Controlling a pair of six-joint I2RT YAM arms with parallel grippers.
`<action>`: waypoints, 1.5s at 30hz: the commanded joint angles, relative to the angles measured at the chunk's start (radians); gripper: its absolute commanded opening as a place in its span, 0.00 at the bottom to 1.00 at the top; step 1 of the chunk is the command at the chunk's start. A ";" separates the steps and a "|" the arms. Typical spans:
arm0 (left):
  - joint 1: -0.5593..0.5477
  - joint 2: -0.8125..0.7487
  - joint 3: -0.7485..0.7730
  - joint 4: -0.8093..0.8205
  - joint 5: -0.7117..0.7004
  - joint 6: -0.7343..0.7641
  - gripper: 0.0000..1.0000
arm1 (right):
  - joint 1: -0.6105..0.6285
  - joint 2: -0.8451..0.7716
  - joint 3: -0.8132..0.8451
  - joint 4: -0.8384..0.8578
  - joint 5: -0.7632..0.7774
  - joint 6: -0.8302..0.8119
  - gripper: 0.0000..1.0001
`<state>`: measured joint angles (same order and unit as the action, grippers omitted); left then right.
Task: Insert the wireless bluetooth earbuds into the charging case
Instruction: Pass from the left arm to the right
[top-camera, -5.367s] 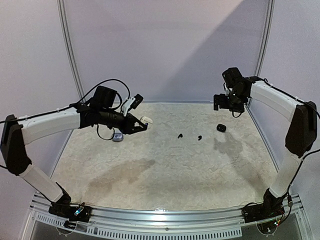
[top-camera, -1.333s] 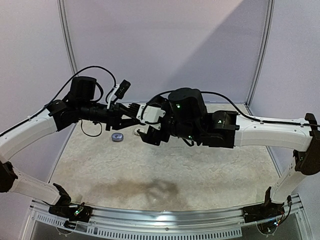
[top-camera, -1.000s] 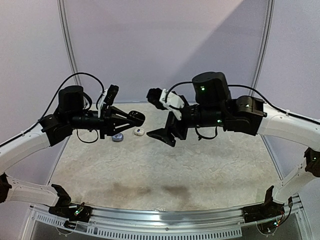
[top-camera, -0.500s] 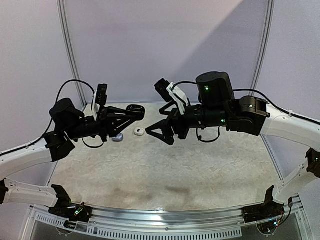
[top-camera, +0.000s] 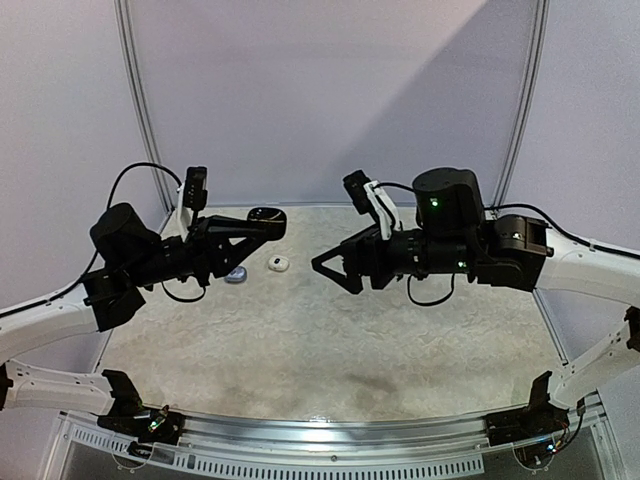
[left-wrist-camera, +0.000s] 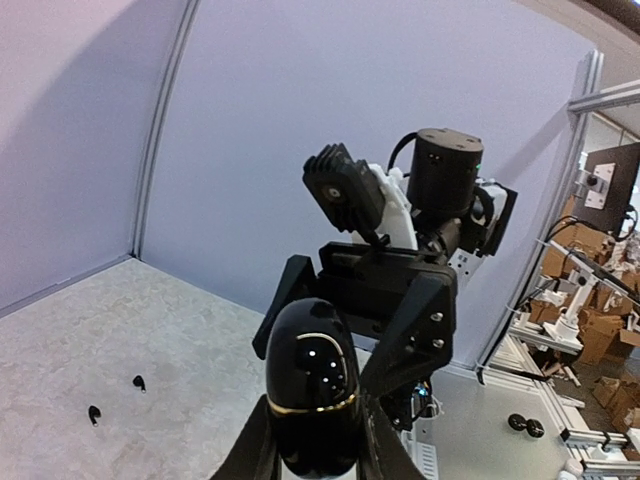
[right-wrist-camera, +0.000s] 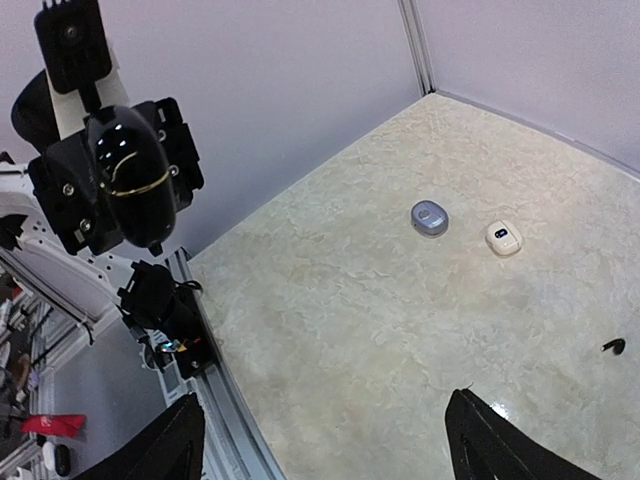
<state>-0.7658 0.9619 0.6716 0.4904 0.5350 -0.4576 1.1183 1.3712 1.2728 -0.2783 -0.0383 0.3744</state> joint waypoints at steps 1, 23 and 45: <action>-0.043 -0.041 0.026 -0.072 0.037 -0.005 0.00 | 0.006 -0.082 -0.109 0.156 -0.007 0.089 0.83; -0.043 -0.052 -0.003 0.077 0.074 0.160 0.00 | -0.014 -0.002 0.110 0.170 -0.290 -0.086 0.84; -0.096 0.000 0.057 0.122 0.084 0.146 0.00 | 0.020 0.103 0.160 0.320 -0.380 -0.027 0.60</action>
<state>-0.8448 0.9688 0.7341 0.5770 0.6361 -0.2920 1.1259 1.4536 1.4033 0.0086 -0.4015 0.3405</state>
